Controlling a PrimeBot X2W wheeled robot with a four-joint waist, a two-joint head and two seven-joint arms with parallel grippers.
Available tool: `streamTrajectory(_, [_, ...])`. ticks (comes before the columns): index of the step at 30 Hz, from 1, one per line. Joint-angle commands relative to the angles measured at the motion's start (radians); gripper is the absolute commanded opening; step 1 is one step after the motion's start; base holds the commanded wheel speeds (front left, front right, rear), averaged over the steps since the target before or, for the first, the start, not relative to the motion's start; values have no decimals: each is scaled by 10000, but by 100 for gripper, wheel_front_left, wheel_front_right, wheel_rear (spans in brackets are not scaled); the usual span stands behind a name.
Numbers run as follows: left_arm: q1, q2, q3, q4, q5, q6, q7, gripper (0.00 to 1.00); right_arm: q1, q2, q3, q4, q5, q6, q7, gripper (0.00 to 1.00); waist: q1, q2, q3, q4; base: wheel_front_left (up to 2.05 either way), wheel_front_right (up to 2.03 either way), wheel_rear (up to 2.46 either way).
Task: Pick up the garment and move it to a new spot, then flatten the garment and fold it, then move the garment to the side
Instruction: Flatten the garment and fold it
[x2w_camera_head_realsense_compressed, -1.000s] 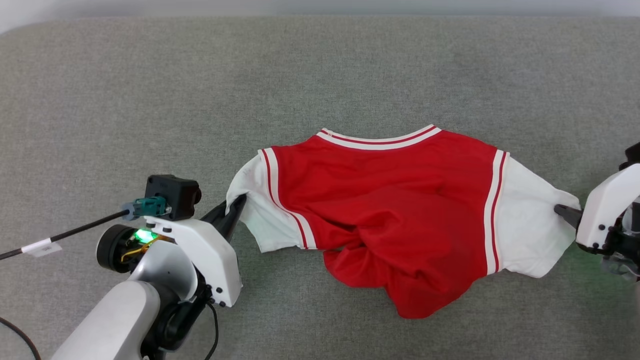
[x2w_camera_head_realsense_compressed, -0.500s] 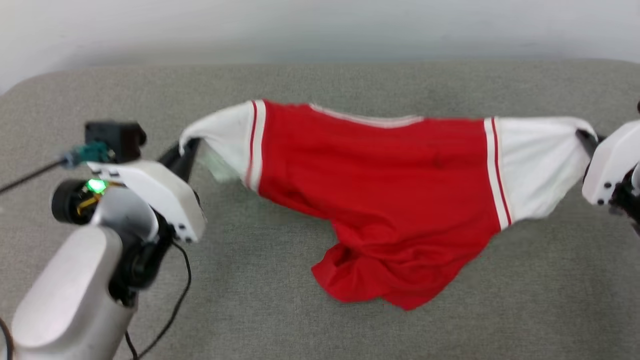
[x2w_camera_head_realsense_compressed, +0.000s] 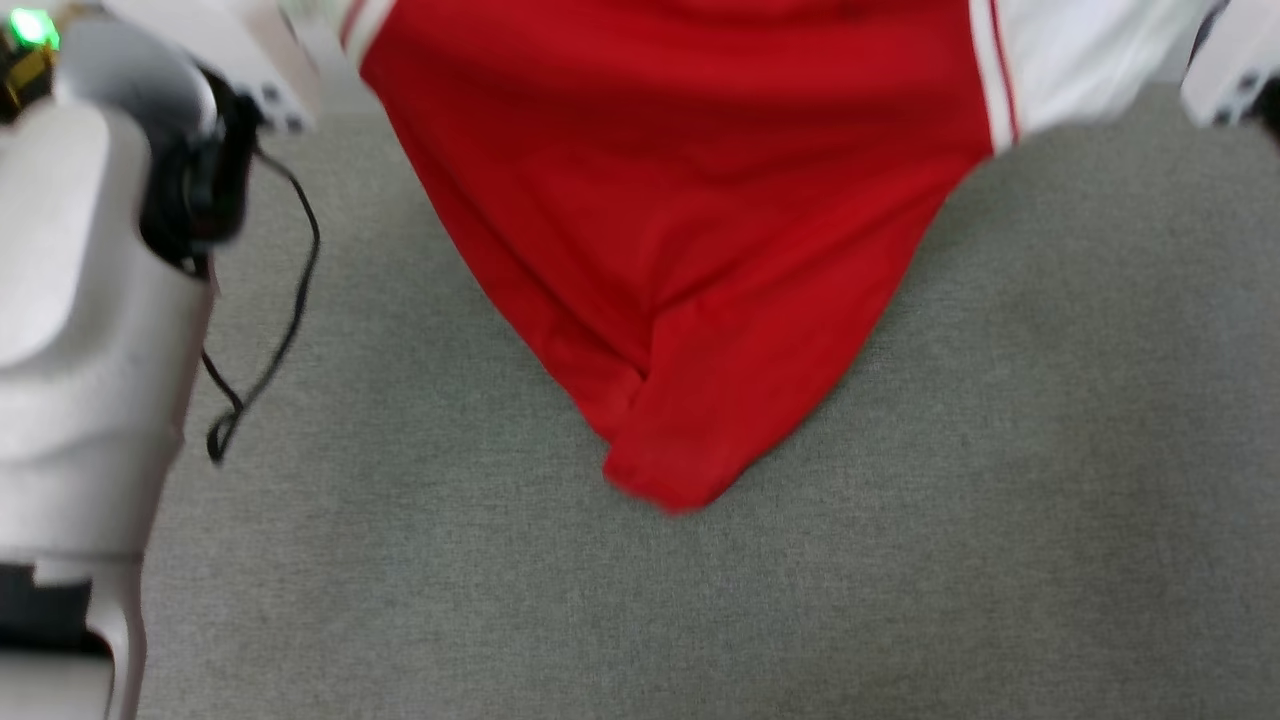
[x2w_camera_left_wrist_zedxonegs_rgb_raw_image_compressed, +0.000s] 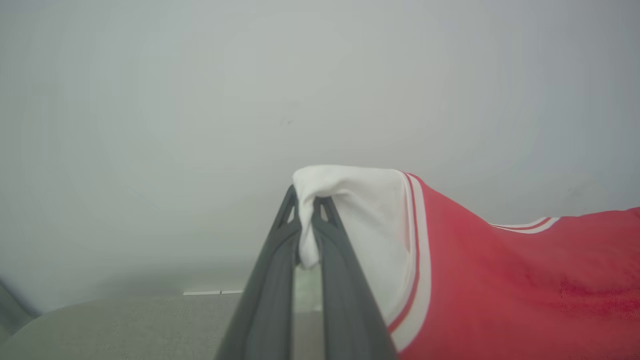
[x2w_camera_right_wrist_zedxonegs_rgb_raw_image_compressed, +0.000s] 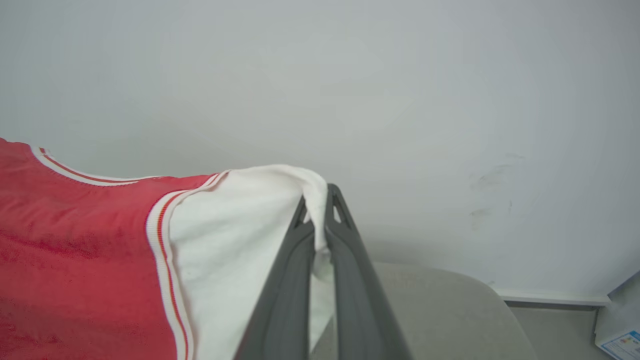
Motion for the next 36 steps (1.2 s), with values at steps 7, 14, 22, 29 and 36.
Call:
streamTrajectory(7, [-2795,-290,54,1216,613,-282,-1378,0,-2622,73,419,459,-361,-7,-1581,0,0,0,1447,-103,0,0,0])
streamTrajectory(14, [-5301,-332,22,1972,1114,-536,-2335,0,-5093,6,915,1015,-561,-7,-2606,0,0,0,2372,-155,0,0,0])
streamTrajectory(22, [-6635,-431,-4,2505,1238,-714,-2803,0,-6931,22,1608,1832,-418,-7,-3279,0,0,0,3319,-170,0,0,0])
streamTrajectory(29, [-6321,-718,20,3351,959,-1018,-3323,0,-7234,327,2449,2747,26,-7,-3755,0,0,0,4104,-191,0,0,0])
streamTrajectory(36, [-5649,-1124,101,4394,572,-1484,-3709,0,-6645,575,3359,3469,625,-7,-4102,0,0,0,4457,-139,0,0,0])
